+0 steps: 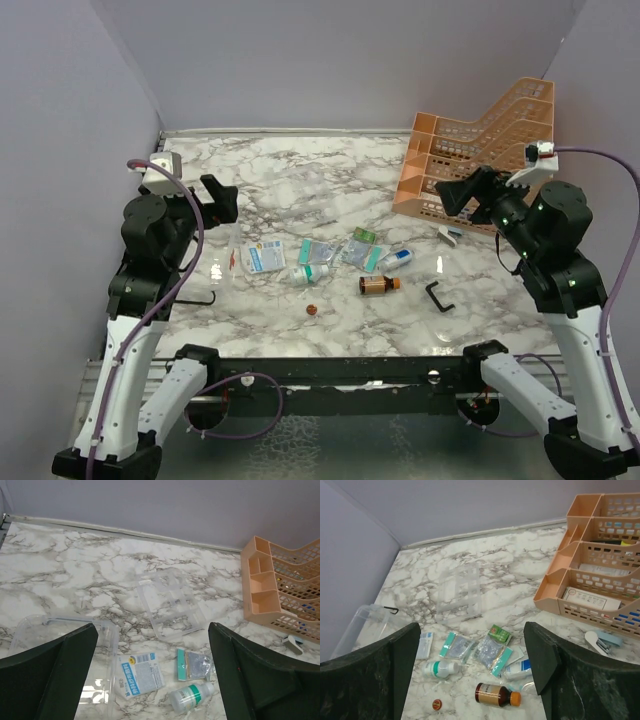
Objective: Organize the medicine kit
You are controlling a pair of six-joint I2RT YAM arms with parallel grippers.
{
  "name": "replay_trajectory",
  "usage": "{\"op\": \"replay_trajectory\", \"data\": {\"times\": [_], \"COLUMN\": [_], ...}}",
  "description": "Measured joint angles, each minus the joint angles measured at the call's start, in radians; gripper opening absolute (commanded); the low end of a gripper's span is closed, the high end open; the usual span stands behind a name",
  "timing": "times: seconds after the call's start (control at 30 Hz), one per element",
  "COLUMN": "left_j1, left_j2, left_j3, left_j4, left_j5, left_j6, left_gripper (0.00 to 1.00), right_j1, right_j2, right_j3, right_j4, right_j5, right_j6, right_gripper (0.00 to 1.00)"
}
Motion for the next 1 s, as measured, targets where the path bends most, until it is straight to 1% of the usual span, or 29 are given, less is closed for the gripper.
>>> {"op": "replay_trajectory", "data": {"times": [0.1, 0.2, 0.3, 0.4, 0.5, 0.53, 0.63, 0.73, 0.87, 1.0], "left_j1": [0.023, 0.039, 0.047, 0.051, 0.056, 0.056, 0.058, 0.069, 0.088, 0.105], "left_j2": [0.006, 0.032, 0.064, 0.121, 0.195, 0.216, 0.271, 0.304, 0.317, 0.333], "left_j3": [-0.005, -0.005, -0.005, -0.005, -0.003, -0.003, -0.003, -0.003, -0.008, -0.027], "left_j4": [0.011, 0.023, 0.024, 0.011, -0.035, -0.051, -0.114, -0.171, -0.231, -0.245], "left_j5": [0.031, 0.054, 0.064, 0.06, 0.053, 0.046, 0.015, -0.016, -0.066, -0.093], "left_j6": [-0.008, -0.025, -0.055, -0.107, -0.164, -0.18, -0.235, -0.281, -0.34, -0.351], "left_gripper": [0.99, 0.99, 0.99, 0.99, 0.99, 0.98, 0.91, 0.86, 0.85, 0.84], "right_j1": [-0.023, -0.037, -0.049, -0.055, -0.058, -0.058, -0.058, -0.059, -0.061, -0.063], "right_j2": [0.004, 0.022, 0.042, 0.05, 0.056, 0.058, 0.063, 0.068, 0.069, 0.071], "right_j3": [-0.034, -0.042, -0.046, -0.051, -0.051, -0.051, -0.051, -0.053, -0.064, -0.097], "right_j4": [0.018, 0.023, 0.034, 0.045, 0.056, 0.056, 0.056, 0.056, 0.059, 0.076], "right_j5": [-0.042, -0.051, -0.058, -0.085, -0.117, -0.127, -0.15, -0.183, -0.226, -0.275], "right_j6": [0.026, 0.062, 0.102, 0.128, 0.156, 0.165, 0.179, 0.192, 0.198, 0.197], "right_gripper": [0.87, 0.87, 0.85, 0.84, 0.83, 0.82, 0.8, 0.78, 0.77, 0.76]}}
